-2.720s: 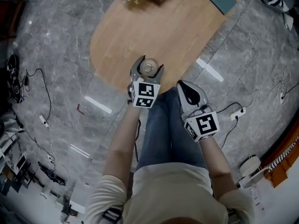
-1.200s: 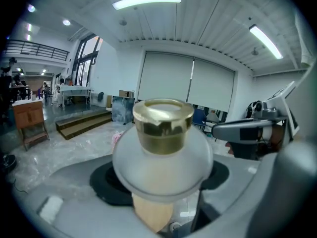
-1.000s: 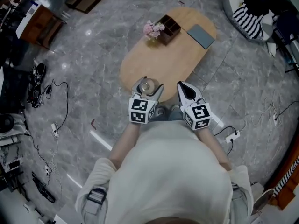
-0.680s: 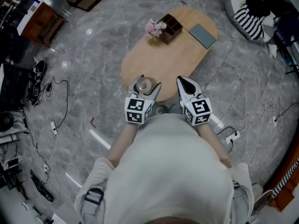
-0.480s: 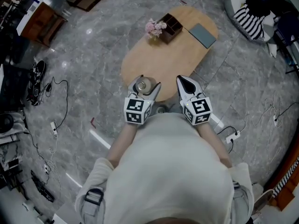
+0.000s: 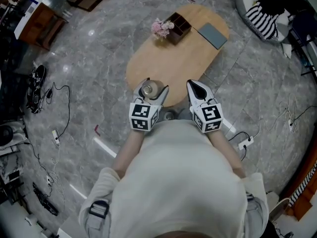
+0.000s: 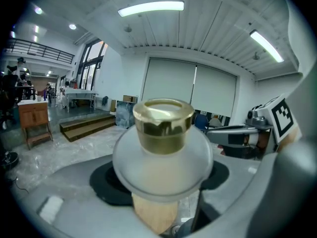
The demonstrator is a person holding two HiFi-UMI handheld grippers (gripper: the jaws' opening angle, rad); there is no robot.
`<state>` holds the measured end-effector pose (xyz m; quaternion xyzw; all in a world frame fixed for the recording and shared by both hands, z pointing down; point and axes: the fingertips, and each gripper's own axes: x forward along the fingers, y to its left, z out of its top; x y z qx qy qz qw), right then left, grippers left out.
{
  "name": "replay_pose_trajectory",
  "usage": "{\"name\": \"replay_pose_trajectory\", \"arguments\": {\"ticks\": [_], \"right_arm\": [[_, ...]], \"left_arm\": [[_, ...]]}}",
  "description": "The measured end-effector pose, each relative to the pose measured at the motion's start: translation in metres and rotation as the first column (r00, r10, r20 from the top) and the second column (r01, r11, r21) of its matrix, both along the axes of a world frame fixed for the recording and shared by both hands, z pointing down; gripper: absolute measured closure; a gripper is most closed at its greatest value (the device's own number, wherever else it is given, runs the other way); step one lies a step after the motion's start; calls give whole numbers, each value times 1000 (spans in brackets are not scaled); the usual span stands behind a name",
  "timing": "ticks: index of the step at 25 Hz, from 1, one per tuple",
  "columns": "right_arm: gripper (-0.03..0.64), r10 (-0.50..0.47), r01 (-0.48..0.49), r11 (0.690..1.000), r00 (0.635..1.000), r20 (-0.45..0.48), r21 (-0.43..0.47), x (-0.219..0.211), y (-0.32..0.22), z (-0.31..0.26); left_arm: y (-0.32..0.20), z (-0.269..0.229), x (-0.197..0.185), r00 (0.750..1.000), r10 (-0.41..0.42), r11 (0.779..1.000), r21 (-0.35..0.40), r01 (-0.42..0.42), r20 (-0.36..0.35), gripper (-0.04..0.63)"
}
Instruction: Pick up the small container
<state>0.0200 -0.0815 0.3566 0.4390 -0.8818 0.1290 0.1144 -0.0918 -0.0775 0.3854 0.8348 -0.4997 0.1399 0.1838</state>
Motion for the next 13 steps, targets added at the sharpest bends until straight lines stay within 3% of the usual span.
{"name": "replay_pose_trajectory", "arguments": {"ticks": [13], "right_arm": [[620,10,-9,1000,1000,12,-15,-4,1,2]], "left_arm": [[-1,0,-6,1000,-4,1000,-2,4,-1,256]]}}
